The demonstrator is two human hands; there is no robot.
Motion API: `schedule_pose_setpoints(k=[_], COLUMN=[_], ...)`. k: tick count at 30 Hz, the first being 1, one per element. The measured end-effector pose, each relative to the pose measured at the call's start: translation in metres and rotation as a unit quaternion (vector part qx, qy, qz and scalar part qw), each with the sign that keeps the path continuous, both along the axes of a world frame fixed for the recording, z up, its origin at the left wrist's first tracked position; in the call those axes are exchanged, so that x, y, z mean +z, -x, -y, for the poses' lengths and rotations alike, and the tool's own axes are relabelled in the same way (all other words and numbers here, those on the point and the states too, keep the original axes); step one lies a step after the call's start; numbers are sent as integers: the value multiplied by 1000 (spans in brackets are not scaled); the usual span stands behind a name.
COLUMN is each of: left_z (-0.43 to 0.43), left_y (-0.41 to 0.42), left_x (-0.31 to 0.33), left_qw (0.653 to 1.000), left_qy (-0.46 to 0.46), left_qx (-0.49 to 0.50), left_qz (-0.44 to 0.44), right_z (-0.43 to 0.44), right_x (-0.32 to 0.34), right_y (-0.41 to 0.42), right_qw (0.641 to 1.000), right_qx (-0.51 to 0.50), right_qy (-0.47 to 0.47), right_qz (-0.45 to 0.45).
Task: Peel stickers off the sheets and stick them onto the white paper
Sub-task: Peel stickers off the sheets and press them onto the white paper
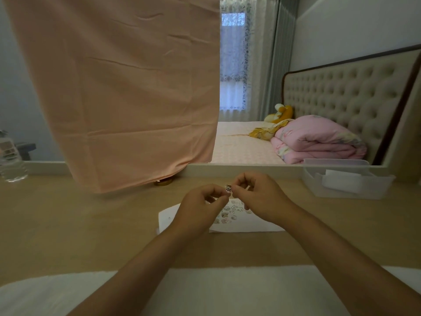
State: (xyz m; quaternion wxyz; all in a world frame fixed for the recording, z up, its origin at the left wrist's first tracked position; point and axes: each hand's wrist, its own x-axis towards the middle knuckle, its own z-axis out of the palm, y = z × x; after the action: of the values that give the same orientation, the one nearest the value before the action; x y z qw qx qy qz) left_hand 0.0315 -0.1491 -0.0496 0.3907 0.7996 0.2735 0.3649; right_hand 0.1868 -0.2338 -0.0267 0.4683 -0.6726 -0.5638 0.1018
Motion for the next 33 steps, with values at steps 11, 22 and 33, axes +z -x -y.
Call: schedule_pose_setpoints(k=[11, 22, 33], left_z=[-9, -34, -36], left_y=[-45, -35, -36], left_x=[-4, -43, -49], left_qw=[973, 933, 931], left_qy=[220, -230, -240], left_qx=[-1, -26, -30], left_qz=[-61, -277, -273], right_z=[4, -24, -33], right_x=[-24, -40, -40], right_y=[-42, -55, -51], right_qw=[1000, 965, 947], right_qx=[-3, -12, -52], right_qy=[28, 260, 316], right_qz=[14, 2, 25])
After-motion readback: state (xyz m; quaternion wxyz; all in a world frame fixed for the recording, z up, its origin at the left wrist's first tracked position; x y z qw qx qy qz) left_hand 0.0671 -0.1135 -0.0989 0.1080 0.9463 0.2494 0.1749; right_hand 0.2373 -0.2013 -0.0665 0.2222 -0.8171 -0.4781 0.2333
